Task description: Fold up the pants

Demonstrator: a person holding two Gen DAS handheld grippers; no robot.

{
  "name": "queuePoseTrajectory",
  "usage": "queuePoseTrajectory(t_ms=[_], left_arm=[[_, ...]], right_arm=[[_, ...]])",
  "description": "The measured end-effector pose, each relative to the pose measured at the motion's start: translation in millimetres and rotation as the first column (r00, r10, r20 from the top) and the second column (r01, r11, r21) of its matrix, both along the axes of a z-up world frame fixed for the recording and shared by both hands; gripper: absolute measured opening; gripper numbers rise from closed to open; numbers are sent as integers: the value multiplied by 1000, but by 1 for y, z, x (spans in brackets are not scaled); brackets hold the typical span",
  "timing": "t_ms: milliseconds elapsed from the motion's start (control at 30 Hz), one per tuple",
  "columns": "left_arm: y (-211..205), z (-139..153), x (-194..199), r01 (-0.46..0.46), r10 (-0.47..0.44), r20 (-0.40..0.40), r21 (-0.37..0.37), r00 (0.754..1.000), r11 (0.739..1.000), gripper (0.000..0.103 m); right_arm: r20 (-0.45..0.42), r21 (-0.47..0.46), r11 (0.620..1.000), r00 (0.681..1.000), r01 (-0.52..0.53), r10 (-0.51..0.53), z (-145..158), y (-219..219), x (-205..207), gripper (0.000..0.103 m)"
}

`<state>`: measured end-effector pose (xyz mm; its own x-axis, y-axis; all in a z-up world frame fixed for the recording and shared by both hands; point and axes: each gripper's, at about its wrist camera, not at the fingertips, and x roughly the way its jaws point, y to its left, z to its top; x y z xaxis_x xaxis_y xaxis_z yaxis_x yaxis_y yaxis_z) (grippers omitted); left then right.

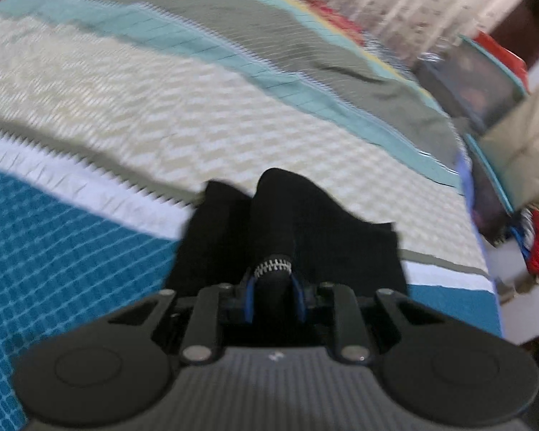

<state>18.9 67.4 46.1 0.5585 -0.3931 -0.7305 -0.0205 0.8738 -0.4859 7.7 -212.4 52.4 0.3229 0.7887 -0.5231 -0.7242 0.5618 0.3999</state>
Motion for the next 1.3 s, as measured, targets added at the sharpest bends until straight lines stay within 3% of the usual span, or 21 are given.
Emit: queuePoseTrajectory(t_ms=[67,167,300,367,433,500,533,667,767,800,867,900,933,967,1033,1067,1133,1200,1300], left_arm=[[9,-14,2,-18,18,-26,-7,1000,1000,19],[10,-34,6,-28,28,-57,9,998,1000,24],[8,-37,0,-36,37,-39,48,999,998,34],[14,-27,-6,-53,54,-21,62,998,997,47],[23,-15,-15,-78,77,22,53,997,996,80],[32,-9,-20,-74,72,66,29,995,997,102],[34,-9,-21,-61,59,78,25,995,998,103],[32,-31,-11,10,-10,-20,4,1000,1000,103],[30,-50,-12,32,-42,-89,-114,995,993,103],[27,-54,-14,39,-54,-90,-157,994,987,103],[19,-65,-16,65,-87,-92,-218,992,974,90],[15,-69,-19,64,-83,-79,-209,993,976,85],[13,-69,-21,66,-79,-58,-197,995,978,71],[13,-69,-22,62,-72,-46,-191,996,980,61],[19,-65,-21,19,-34,-66,-218,997,976,38],[23,-58,-19,2,-19,-67,-241,998,970,34],[26,-35,-12,17,-20,-9,-251,1000,968,32],[22,-4,2,53,-33,102,-203,994,978,32],[12,35,41,88,-59,244,-108,968,990,32]], right_arm=[[-14,-25,1000,1000,-16,15,-6,10,2,20],[-77,-9,999,996,-43,43,-18,11,5,32],[-163,126,992,985,-27,48,-4,-22,4,58],[-142,211,977,990,45,-14,10,-59,2,64],[-128,259,953,983,160,-130,17,-100,0,76],[-147,268,916,952,298,-267,11,-136,1,89],[-181,264,895,930,359,-319,3,-151,4,90],[-423,207,857,833,472,-357,-41,-175,26,91],[-515,205,846,789,493,-335,-67,-176,33,91],[-527,222,850,792,478,-308,-71,-171,35,91],[-519,242,867,813,436,-264,-69,-157,38,91],[-521,239,883,820,404,-234,-68,-145,41,84],[-522,221,898,824,381,-222,-66,-135,45,62],[-518,190,919,830,347,-206,-64,-122,49,51],[-502,180,925,840,335,-207,-54,-107,52,40],[-471,184,928,858,325,-208,-45,-101,52,37],[-353,199,936,913,290,-207,-16,-92,50,27],[-228,208,945,952,251,-202,16,-82,55,26],[-99,232,942,969,244,-227,51,-68,85,25]])
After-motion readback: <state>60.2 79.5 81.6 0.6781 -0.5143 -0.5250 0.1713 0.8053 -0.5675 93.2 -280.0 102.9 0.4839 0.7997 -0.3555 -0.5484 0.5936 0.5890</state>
